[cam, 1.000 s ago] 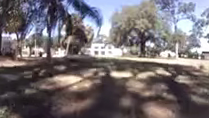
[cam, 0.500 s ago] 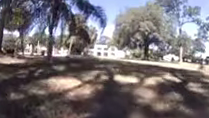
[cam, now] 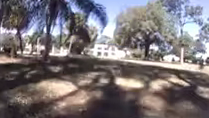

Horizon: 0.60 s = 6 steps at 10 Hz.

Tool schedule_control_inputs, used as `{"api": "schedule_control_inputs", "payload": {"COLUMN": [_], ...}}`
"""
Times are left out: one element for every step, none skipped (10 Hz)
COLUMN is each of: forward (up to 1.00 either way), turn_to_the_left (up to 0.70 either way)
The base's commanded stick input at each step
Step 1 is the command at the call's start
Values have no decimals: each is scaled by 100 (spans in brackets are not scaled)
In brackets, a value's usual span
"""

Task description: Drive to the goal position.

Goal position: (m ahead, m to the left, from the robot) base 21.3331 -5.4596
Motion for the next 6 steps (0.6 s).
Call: {"api": "schedule_control_inputs", "payload": {"forward": [70, 70, 70, 70, 70, 70], "turn_to_the_left": [0, 0, 0, 0, 0, 0]}}
